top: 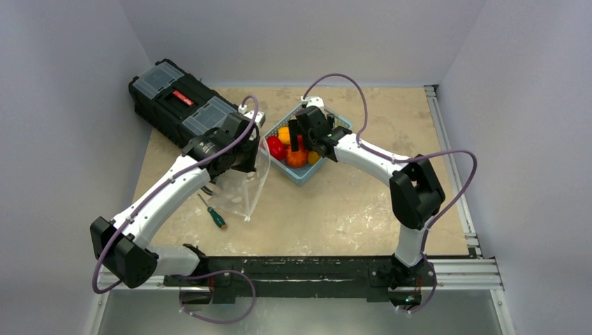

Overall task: Place the food in the zip-top bag and seal the zipper
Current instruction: Pick up the fake fruit from the bin.

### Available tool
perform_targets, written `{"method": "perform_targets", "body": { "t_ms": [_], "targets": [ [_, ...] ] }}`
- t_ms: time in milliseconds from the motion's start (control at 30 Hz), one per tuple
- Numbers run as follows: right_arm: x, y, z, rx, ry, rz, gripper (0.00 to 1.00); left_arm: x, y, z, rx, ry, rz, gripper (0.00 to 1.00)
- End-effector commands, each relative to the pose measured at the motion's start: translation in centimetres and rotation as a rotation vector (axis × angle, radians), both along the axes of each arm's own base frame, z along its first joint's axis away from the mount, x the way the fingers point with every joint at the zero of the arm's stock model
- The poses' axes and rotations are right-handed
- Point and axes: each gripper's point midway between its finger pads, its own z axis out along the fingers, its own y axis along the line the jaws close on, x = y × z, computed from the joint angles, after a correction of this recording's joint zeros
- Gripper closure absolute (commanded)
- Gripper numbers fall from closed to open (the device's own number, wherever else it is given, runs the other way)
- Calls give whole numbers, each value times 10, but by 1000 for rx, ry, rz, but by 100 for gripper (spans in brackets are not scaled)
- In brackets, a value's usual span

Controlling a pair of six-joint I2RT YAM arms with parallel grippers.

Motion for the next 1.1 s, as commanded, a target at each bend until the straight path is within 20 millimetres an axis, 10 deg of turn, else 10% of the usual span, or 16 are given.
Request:
{"method": "perform_targets", "body": {
  "t_ms": [0, 300, 767, 1067],
  "targets": [
    [29, -1, 33, -35, -132, -41, 1, 5, -4, 12, -43, -42, 2, 100],
    [35, 1, 19, -68, -137, -39, 9, 5, -2, 9, -30, -42, 0, 100],
    [19, 19, 32, 8, -122, 24, 73, 6, 1, 8, -12, -49, 1, 100],
    [-23, 20, 69, 122, -127, 67, 92, 4, -6, 6, -38, -37, -36, 100]
  ]
}}
